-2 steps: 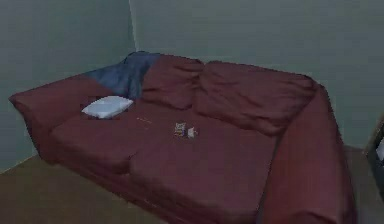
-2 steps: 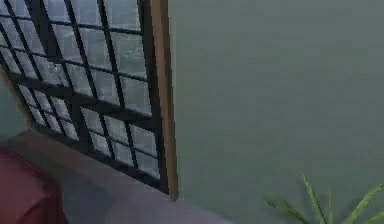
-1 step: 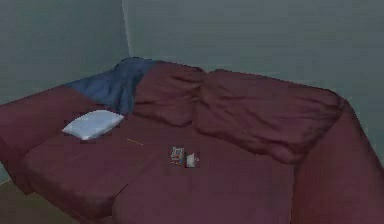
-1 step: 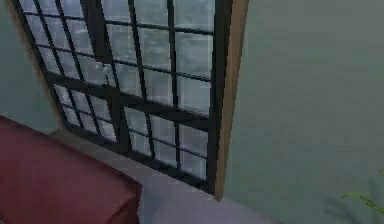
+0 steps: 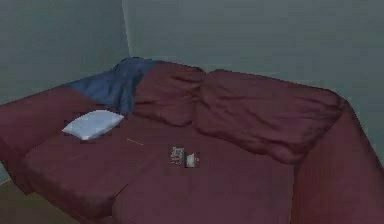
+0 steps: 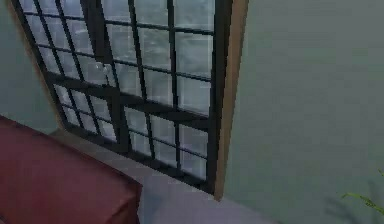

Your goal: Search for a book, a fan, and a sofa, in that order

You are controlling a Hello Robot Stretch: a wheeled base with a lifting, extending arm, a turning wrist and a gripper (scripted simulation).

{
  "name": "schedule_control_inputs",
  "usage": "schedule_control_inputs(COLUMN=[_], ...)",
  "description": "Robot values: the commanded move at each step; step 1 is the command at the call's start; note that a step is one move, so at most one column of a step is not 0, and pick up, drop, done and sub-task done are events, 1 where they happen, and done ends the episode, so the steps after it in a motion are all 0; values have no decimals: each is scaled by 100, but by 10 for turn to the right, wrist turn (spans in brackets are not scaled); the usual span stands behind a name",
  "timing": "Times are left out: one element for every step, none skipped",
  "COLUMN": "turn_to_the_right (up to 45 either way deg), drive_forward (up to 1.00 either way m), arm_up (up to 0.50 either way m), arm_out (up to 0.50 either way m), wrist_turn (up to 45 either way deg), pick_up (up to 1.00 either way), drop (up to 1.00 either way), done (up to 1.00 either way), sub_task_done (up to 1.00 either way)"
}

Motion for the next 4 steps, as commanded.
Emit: schedule_control_inputs(turn_to_the_right=[-450, -210, 0, -30], drive_forward=[0, 0, 100, 0], arm_up=[0, 0, 0, 0], arm_out=[0, 0, 0, 0], wrist_turn=[0, 0, 0, 0], pick_up=[0, 0, 0, 0], drop=[0, 0, 0, 0], done=[0, 0, 0, 0], sub_task_done=[0, 0, 0, 0])
